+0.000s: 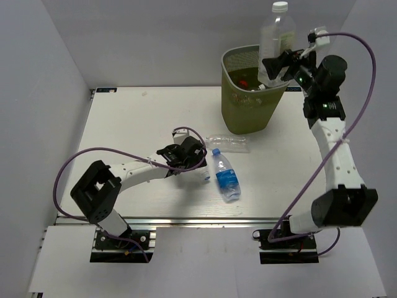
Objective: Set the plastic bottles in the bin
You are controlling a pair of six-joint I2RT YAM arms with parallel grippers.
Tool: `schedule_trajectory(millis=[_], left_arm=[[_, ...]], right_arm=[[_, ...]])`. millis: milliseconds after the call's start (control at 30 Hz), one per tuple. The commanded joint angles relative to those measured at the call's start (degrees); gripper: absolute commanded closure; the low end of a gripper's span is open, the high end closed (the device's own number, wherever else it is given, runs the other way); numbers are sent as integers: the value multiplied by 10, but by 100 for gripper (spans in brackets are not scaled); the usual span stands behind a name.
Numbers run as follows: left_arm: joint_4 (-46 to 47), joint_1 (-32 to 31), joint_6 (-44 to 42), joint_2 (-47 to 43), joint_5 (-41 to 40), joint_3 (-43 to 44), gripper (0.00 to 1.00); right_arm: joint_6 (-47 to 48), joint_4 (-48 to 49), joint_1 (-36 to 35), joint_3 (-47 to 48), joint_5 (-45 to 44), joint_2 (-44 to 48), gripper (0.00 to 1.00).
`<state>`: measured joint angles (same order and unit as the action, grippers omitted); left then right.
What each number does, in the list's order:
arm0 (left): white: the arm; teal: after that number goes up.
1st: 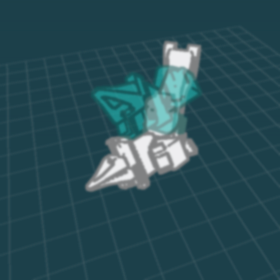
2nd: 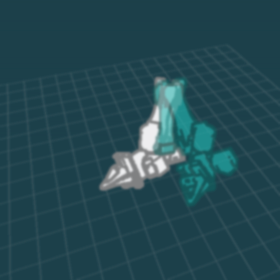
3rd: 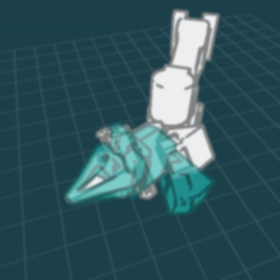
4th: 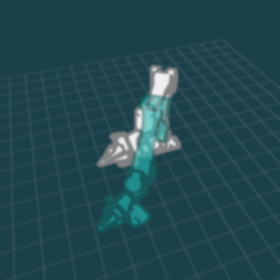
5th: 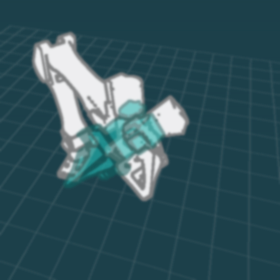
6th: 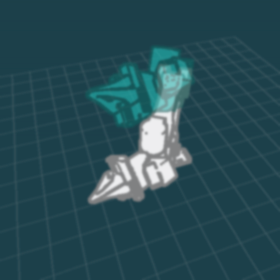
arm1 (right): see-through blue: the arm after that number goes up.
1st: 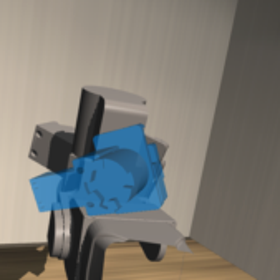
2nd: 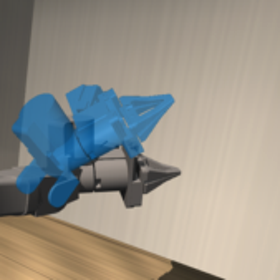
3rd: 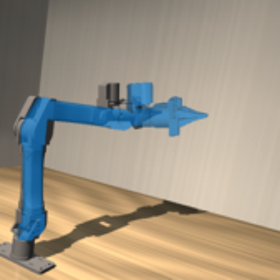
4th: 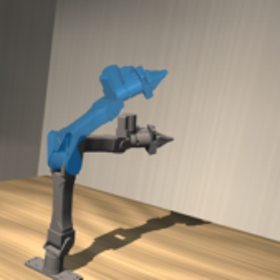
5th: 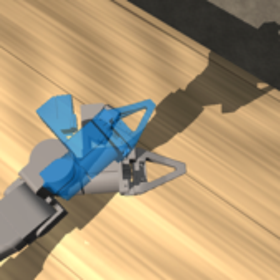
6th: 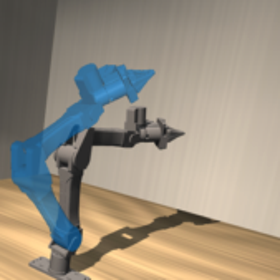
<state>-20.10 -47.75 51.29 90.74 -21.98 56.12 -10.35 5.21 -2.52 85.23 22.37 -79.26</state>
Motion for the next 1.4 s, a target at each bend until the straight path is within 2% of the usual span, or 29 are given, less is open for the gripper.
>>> schedule_trajectory(millis=[0,67,100,133,167,300,500,567,700,733,833,867,933,967,1167,1267,1367], left_arm=[[-35,-2,23,1,0,21,1],[-44,-2,29,15,-5,21,1],[-44,-2,29,15,-5,21,1],[-44,-2,29,20,-5,21,1],[-44,-2,29,20,-5,21,1],[-39,-2,29,37,-5,26,1],[-39,-2,29,57,8,31,1],[-39,-2,29,62,14,31,4],[-39,-2,18,61,14,17,21],[-34,-2,18,61,19,2,31],[-28,-2,18,48,19,-17,49],[-28,-2,18,48,19,-24,53],[-28,-2,18,43,13,-24,50],[-19,-2,12,32,7,-18,35],[42,-7,-54,-39,41,-7,10],[68,5,-63,-54,28,-18,5],[95,5,-91,-22,33,-1,4]], right_arm=[[-4,56,2,89,-12,-61,97],[-6,51,2,105,-6,-85,88],[-8,46,2,120,0,-121,76],[-6,44,2,131,7,-132,33],[-3,39,2,138,19,-142,10],[15,39,2,129,39,-168,10],[22,25,9,142,56,-154,10],[20,23,11,142,63,-141,10],[18,30,14,97,77,-77,10],[21,34,15,72,91,-56,10],[52,5,20,47,155,7,10],[90,-8,18,30,217,18,10],[117,-51,17,6,249,58,10],[124,-68,19,-16,272,69,10],[177,-155,18,-117,290,133,10],[178,-166,19,-162,290,168,10],[177,-188,16,-207,304,180,10]])
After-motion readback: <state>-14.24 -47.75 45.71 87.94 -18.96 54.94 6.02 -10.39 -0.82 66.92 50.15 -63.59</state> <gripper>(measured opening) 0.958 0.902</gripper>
